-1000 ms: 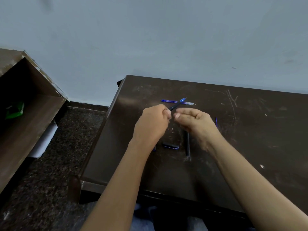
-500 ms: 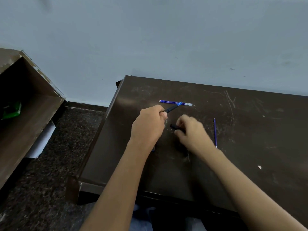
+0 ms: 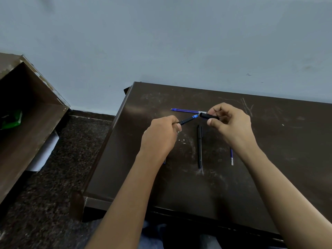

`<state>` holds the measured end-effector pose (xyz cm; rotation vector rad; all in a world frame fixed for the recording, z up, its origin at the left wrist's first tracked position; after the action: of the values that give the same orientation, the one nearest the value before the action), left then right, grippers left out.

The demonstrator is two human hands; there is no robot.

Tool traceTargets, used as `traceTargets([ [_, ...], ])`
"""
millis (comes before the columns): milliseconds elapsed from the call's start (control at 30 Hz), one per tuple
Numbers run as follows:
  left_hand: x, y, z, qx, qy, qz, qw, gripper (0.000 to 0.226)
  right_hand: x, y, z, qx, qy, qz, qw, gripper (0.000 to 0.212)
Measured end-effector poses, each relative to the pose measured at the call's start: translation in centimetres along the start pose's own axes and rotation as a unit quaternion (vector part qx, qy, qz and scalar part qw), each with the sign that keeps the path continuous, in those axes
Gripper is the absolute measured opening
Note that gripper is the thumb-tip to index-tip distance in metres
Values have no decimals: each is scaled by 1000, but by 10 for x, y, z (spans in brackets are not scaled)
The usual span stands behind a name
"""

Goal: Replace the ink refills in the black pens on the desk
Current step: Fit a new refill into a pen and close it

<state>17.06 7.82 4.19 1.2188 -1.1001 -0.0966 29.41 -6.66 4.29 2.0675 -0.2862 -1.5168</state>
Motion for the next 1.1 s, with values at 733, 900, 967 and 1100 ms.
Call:
traceTargets([
  [733,-5,-9,5,-93,16,-97,991,22,-20,-42,26,-135,56,38,989,17],
  [900,-3,-9,7,-41,58,44,997,15,-11,-31,24,-11,-75,-71,995,32],
  [967,-2,-12,9,-52,97,102,989,14,1,-33,31,9,-162,-113,980,38],
  [1100,-4,-15,9,-57,86,29,994,14,16,-56,54,-51,-298,-165,939,31],
])
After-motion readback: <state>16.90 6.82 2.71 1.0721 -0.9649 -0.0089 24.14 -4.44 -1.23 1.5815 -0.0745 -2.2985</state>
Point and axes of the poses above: each hand's wrist, its own z-axis away from the middle knuckle, its own y-axis out of the back of the hand, x = y × z, the point moved 9 cm from there along -z, towards the middle knuckle, and after that the axes turned 14 degrees about x, right-handed, at the moved point
